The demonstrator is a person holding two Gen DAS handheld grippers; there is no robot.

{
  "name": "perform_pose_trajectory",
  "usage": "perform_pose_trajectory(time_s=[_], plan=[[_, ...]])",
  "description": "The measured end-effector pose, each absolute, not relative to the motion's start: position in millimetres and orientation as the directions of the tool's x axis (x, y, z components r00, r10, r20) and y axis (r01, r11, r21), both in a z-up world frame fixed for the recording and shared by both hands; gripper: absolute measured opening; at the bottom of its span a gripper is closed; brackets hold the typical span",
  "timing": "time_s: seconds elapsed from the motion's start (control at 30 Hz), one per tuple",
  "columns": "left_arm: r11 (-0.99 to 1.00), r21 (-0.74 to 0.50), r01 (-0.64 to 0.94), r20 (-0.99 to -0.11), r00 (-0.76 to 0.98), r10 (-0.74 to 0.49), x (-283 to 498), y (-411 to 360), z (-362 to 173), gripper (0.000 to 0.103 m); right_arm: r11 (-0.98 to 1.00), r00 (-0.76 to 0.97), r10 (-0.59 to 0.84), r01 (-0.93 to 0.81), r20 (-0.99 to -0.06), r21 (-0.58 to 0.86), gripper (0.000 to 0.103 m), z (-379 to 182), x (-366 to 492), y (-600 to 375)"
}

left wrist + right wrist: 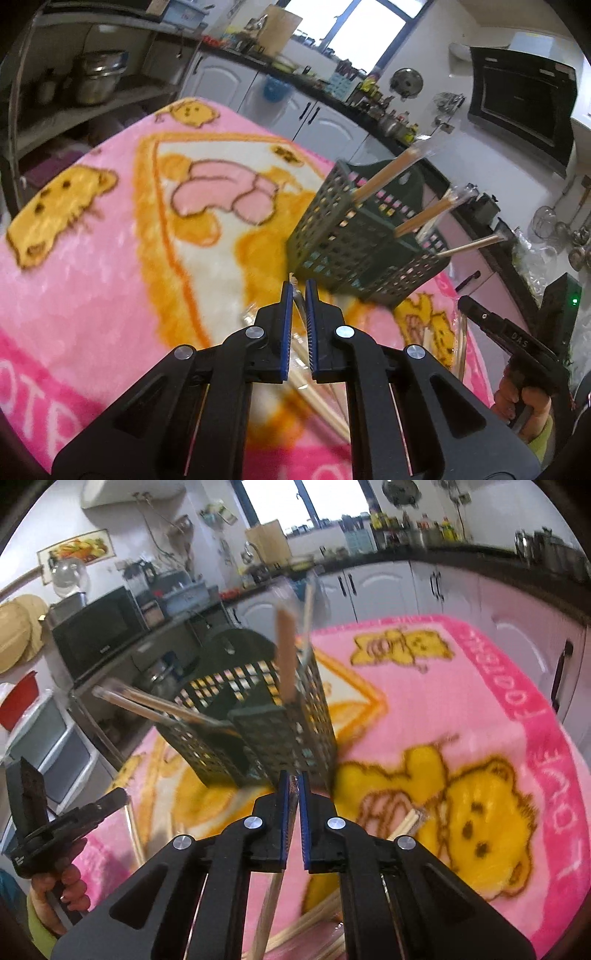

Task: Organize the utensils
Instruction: 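Lift the held chopsticks with both tools and carry them toward the green caddy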

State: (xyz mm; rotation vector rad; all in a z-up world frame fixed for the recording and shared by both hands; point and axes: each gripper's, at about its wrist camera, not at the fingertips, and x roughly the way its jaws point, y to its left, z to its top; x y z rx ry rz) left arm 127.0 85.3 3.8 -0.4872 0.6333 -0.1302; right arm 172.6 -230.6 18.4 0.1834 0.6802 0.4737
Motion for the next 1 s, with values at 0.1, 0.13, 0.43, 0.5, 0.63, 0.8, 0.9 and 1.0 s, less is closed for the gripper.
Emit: perform_pose_trajectory(time_s=[0.1,0.13,0.43,0.5,0.63,0.8,0.9,1.0], plan=[[0.882,-0.471,-0.011,-0.521,0.811,-0.268,127,80,13,0.004,0.872,0.69,0.49,-0.376,-0.533,0.314,0.005,31,166,-230],[0.883,-0.469,-0.006,-0.516,0.814,-0.269,127,78,16,0.004,0.869,0.692,0.495,-0.379,-0.526,0.318,0.005,34,164,-231],[0.894,-0.445,0.059,-0.468,0.835,-0.288,125,57,46,0.003,0.881,0.752,0.472,-0.378,-0.461,0.286,0.005,58,148,-238],[0.896,-0.438,0.076,-0.456,0.84,-0.295,124,52,53,0.003,0.881,0.758,0.471,-0.379,-0.452,0.282,0.005,60,144,-239],[0.897,-0.43,0.103,-0.441,0.843,-0.308,125,43,61,0.003,0.883,0.77,0.467,-0.377,-0.436,0.279,0.005,66,142,-242],[0.898,-0.419,0.136,-0.43,0.841,-0.328,127,32,70,0.003,0.886,0.788,0.46,-0.379,-0.409,0.267,0.005,72,136,-246],[0.898,-0.412,0.155,-0.423,0.84,-0.339,128,26,75,0.003,0.886,0.796,0.46,-0.379,-0.393,0.268,0.005,77,133,-248],[0.898,-0.4,0.181,-0.408,0.843,-0.351,127,18,83,0.003,0.881,0.8,0.467,-0.385,-0.377,0.275,0.004,83,130,-251]])
